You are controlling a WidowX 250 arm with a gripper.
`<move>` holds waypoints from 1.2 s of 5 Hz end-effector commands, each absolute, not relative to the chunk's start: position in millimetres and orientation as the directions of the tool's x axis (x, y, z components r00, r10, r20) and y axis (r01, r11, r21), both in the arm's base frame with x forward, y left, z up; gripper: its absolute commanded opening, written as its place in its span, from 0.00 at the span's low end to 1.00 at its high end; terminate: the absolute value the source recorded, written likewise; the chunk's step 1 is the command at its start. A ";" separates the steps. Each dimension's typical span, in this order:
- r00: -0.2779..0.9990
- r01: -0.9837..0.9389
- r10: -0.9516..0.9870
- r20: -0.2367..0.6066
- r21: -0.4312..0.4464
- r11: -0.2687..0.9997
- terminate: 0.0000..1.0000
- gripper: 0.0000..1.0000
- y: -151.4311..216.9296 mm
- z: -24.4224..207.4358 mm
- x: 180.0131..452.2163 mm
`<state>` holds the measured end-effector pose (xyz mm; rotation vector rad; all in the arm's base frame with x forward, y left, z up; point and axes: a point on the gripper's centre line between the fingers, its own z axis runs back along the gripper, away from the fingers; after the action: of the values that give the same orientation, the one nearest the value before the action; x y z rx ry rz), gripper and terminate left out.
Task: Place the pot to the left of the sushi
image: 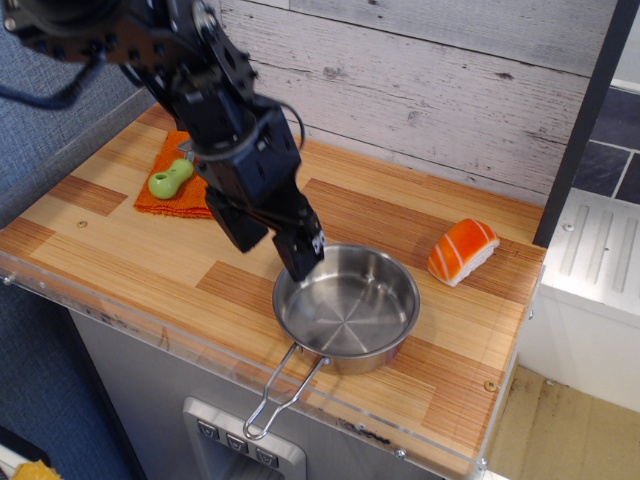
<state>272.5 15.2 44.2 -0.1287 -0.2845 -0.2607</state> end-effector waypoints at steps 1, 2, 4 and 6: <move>0.897 0.345 -0.311 0.313 -0.058 0.937 0.00 1.00 3.6 39.9 265.4; 0.897 0.340 -0.310 0.315 -0.046 0.939 0.00 0.00 0.5 36.9 262.9; 0.905 0.313 -0.292 0.309 -0.017 0.950 0.00 0.00 8.7 33.8 264.8; 0.905 0.265 -0.253 0.342 0.011 0.964 0.00 0.00 15.3 44.2 268.3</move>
<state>267.0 10.4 31.4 -0.0505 -0.3013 -0.2726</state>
